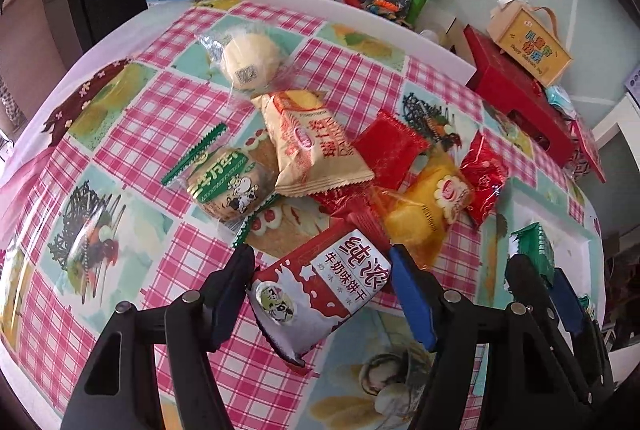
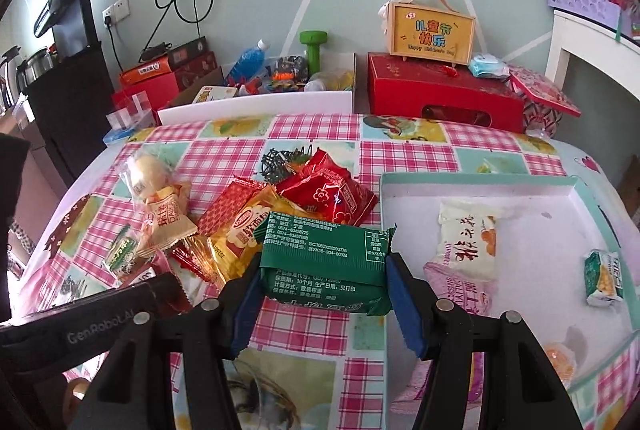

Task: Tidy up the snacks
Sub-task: 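Grasp the milk biscuit packet with the left tool while the right tool grasps the green box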

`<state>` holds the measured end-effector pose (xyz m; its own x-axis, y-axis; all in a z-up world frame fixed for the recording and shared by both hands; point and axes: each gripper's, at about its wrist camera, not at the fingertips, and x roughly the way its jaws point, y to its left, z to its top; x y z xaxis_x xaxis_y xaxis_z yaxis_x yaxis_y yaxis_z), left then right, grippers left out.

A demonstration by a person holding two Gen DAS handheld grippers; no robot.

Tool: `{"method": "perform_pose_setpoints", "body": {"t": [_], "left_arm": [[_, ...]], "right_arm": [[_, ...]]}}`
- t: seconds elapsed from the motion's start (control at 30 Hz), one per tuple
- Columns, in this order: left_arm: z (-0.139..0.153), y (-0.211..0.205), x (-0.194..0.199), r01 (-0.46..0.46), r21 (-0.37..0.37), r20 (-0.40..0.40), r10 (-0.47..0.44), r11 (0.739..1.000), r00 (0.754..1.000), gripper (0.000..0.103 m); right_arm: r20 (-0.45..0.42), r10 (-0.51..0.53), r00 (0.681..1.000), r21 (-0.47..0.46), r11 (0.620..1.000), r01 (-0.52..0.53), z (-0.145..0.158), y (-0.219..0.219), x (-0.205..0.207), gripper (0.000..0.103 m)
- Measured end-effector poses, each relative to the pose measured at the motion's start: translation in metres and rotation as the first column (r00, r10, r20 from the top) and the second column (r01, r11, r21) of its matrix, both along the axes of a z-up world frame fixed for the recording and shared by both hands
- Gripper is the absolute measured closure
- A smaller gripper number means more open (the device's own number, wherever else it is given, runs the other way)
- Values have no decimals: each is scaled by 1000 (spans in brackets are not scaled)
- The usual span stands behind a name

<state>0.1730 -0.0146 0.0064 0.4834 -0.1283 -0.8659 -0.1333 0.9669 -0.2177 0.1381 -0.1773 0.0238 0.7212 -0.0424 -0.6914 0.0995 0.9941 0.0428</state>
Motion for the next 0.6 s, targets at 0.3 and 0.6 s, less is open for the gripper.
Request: {"method": "perform_pose_setpoints", "body": {"t": [0.3,0.6], "left_arm": [[15,-14,-3,32,9,55,-32,999,998,33],[30,-52,-6,112,30,120,-114,993,986,33]], "right_arm": [[-1,-42,999,19,999,43,4,-17,-2,41],[14,-114,993,37,993,113,11,-46,-7,41]]}}
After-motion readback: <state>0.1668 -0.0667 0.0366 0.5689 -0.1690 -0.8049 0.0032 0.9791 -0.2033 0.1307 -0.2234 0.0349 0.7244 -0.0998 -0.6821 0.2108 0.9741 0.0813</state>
